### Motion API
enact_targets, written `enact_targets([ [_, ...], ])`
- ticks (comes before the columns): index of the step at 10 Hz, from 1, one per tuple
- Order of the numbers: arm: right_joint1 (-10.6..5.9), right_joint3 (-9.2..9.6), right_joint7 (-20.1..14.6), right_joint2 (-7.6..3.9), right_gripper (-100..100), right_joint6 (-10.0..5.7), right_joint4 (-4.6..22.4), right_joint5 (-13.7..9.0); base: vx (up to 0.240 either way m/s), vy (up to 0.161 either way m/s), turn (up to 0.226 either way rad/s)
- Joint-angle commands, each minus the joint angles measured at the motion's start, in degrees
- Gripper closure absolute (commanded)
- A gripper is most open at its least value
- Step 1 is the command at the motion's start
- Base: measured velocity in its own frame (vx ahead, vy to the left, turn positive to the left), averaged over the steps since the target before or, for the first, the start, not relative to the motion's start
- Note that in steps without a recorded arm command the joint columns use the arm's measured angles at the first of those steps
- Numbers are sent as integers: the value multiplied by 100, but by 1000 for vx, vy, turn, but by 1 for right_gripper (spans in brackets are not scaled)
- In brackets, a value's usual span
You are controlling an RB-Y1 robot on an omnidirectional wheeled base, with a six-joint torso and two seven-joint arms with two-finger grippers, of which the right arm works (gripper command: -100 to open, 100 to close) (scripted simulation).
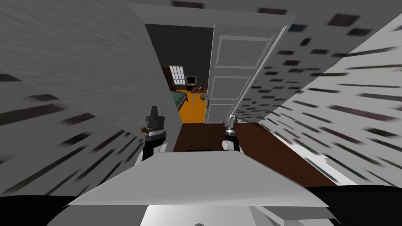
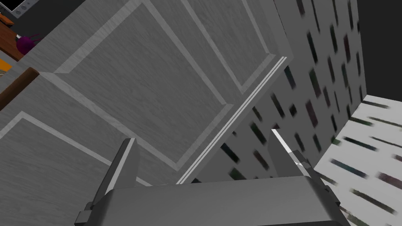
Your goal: Pull the door open
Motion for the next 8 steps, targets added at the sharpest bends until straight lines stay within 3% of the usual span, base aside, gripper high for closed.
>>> enact_targets([
  [1, -93, -5, -147, -9, -100, -38, 210, -86, 114, -20, 134],
  [8, -421, -29, -814, -79, -100, -241, 1138, -488, 92, -26, 113],
])
